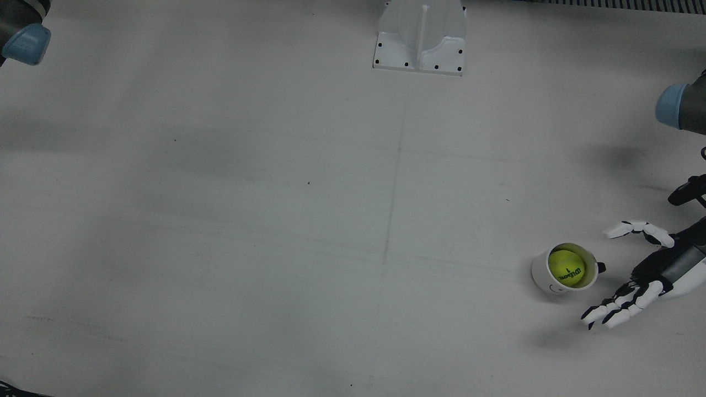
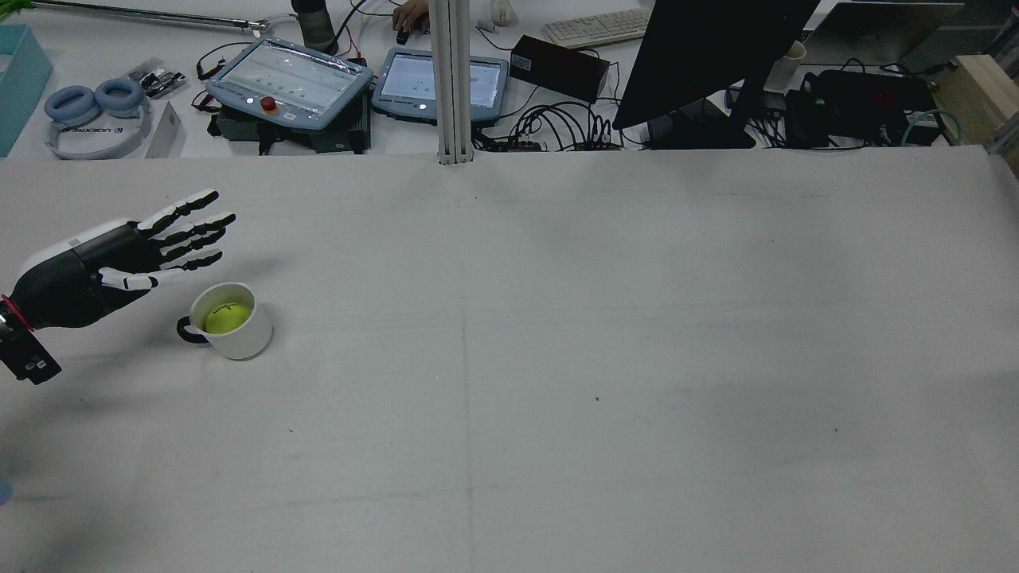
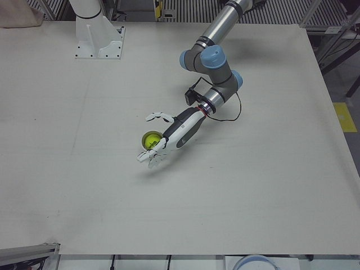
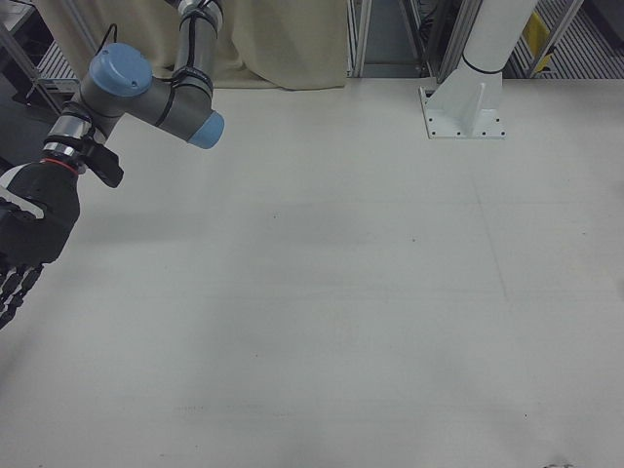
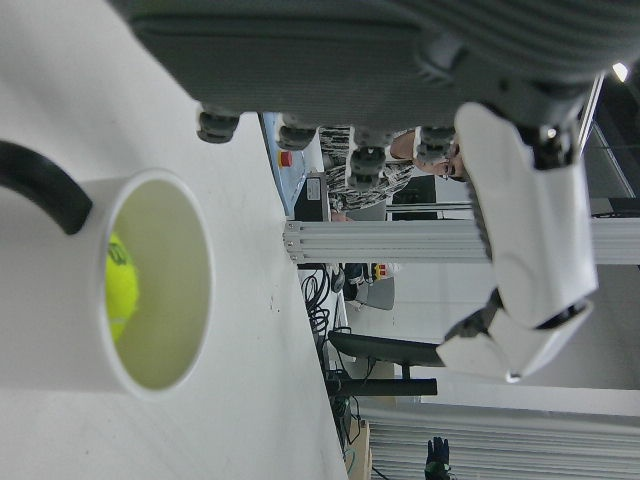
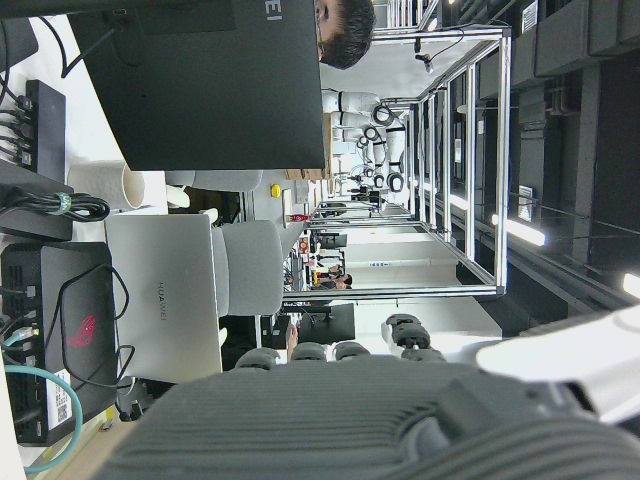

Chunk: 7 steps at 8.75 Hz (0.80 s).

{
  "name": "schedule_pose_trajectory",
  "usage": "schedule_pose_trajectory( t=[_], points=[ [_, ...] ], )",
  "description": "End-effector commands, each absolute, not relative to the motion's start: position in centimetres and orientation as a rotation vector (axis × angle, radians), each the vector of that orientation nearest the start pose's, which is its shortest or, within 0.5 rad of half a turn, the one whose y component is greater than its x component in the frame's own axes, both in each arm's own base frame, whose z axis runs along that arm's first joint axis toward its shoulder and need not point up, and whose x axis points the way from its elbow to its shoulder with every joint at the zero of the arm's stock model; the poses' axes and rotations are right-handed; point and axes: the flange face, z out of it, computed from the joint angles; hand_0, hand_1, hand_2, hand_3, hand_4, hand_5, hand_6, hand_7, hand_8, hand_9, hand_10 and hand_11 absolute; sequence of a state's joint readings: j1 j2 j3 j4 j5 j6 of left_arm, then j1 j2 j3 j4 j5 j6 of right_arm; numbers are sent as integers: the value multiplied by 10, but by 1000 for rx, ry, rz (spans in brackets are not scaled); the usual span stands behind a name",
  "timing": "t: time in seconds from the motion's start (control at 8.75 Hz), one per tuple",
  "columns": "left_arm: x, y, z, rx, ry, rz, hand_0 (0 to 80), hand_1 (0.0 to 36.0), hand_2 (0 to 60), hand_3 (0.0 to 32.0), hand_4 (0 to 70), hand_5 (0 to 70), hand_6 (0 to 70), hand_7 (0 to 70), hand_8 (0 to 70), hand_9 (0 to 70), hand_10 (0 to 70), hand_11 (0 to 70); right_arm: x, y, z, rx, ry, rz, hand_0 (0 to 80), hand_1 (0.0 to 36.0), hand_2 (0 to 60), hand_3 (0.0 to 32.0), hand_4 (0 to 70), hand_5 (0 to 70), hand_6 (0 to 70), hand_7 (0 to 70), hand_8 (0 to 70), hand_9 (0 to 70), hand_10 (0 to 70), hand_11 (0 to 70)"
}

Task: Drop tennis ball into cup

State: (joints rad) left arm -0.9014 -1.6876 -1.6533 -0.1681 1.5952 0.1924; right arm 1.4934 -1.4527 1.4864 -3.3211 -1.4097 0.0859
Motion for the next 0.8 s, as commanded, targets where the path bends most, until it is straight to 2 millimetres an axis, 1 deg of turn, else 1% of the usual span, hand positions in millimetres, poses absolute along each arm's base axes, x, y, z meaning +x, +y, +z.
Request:
schedule_pose_trajectory(
  t=[0.0,0.11,0.23,0.34,0.46,0.57,0.69],
  points=[
    [87,-548,594,-292,2298,-1562,466,216,343,168,0,71,80,49,13,0,18,47,109,-535,683,-23,1987,-2286,0,0,0,0,0,0,0,0,0,0,0,0],
    [31,-540,612,-179,2306,-1639,464,199,299,170,0,71,79,43,13,0,19,48,109,-535,683,-23,1987,-2286,0,0,0,0,0,0,0,0,0,0,0,0],
    [-5,-541,614,-106,2329,-1673,461,166,208,186,0,69,112,21,19,0,9,31,109,-535,683,-23,1987,-2286,0,0,0,0,0,0,0,0,0,0,0,0],
    [-23,-539,617,-67,2325,-1711,463,179,220,194,0,63,74,22,12,0,2,21,109,-535,683,-23,1987,-2286,0,0,0,0,0,0,0,0,0,0,0,0],
    [-40,-537,628,-34,2315,-1752,475,202,253,168,0,74,114,32,19,0,9,33,109,-535,683,-23,1987,-2286,0,0,0,0,0,0,0,0,0,0,0,0],
    [-47,-536,631,-25,2315,-1767,486,228,242,164,0,51,1,56,0,0,11,38,109,-535,683,-23,1987,-2286,0,0,0,0,0,0,0,0,0,0,0,0],
    [-48,-536,629,-23,2320,-1763,490,221,270,166,0,92,156,30,26,0,12,40,109,-535,683,-23,1987,-2286,0,0,0,0,0,0,0,0,0,0,0,0]
  ],
)
